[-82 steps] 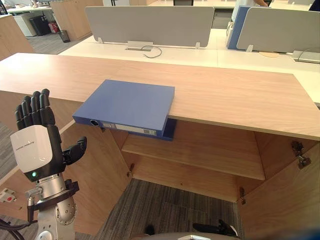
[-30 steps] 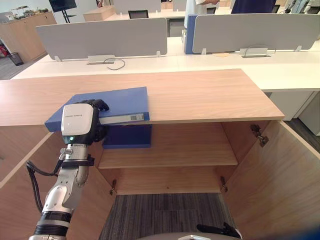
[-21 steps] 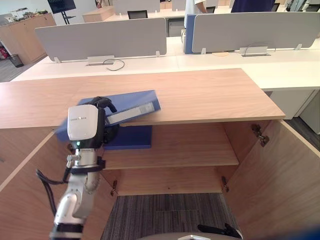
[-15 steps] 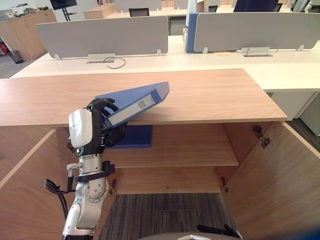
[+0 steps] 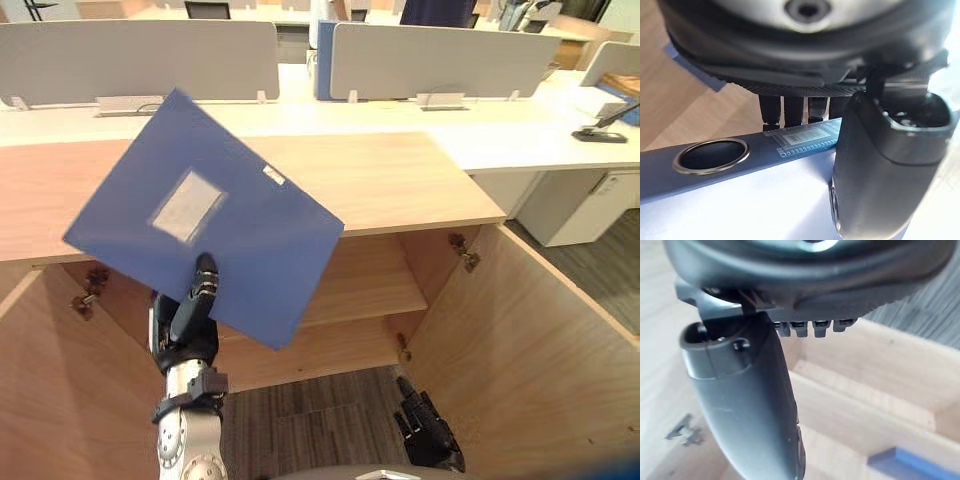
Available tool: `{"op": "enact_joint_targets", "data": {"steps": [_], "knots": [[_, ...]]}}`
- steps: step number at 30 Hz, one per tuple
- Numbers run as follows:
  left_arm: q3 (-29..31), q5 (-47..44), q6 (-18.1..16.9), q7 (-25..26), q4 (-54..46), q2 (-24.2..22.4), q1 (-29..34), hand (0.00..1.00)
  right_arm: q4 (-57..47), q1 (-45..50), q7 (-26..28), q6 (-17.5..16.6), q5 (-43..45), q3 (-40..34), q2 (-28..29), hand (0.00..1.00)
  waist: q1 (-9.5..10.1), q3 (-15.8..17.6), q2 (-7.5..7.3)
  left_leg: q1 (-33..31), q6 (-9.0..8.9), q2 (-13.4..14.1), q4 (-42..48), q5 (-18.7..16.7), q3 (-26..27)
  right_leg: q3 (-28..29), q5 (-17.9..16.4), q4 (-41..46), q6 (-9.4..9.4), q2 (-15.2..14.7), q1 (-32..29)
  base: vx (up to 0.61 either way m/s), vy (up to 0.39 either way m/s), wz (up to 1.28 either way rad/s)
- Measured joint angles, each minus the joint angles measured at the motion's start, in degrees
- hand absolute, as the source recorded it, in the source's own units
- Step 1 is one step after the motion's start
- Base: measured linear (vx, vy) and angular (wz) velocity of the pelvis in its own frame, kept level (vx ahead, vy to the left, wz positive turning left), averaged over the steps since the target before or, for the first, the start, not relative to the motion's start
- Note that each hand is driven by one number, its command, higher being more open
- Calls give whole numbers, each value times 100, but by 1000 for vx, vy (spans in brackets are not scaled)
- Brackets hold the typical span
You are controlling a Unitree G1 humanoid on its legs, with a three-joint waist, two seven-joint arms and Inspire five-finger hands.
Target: Walk over to the cabinet, pick up the folder, carry it to the office cabinet, place the folder inside the office cabinet, then close the office cabinet door
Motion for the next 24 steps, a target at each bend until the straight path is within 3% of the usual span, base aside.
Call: {"op": "enact_joint_targets", "data": {"steps": [5, 9, 12, 19, 24], "knots": [[-63, -324, 115, -282, 0, -5, 140, 0, -1445, 153, 76, -220, 699, -190, -7, 100, -66, -115, 156, 28, -1, 15, 3, -27, 182, 172, 2, 23, 33, 16, -79, -15, -2, -19], [-124, -312, 122, -505, -1, 35, 50, 0, -2518, 74, 194, -632, 924, -451, -9, 100, -88, -207, 303, 32, 7, 44, 36, -39, 274, 264, 6, 9, 38, 37, -97, 8, -11, -14], [-207, -301, 130, -553, 0, 178, -143, 0, -2949, -108, 210, -840, 917, -527, -41, 100, -95, -221, 326, 17, 6, 93, 101, -68, 296, 307, 5, 5, 38, 77, -95, -1, -36, -8], [-247, -66, 158, -1089, 549, 545, -916, 0, -3546, -1010, 292, -818, 320, -456, -608, 100, -121, -244, 369, -76, -2, 116, 184, -99, 292, 355, 15, 17, 52, 123, -170, -15, -11, -1], [-360, 154, 286, -1319, 983, 825, -1073, 0, -3540, -2097, 298, -704, -575, -431, -1630, 100, -117, -242, 366, -159, 40, 92, 273, -135, 251, 343, 30, 8, 74, 89, -191, -31, 8, 3]]}}
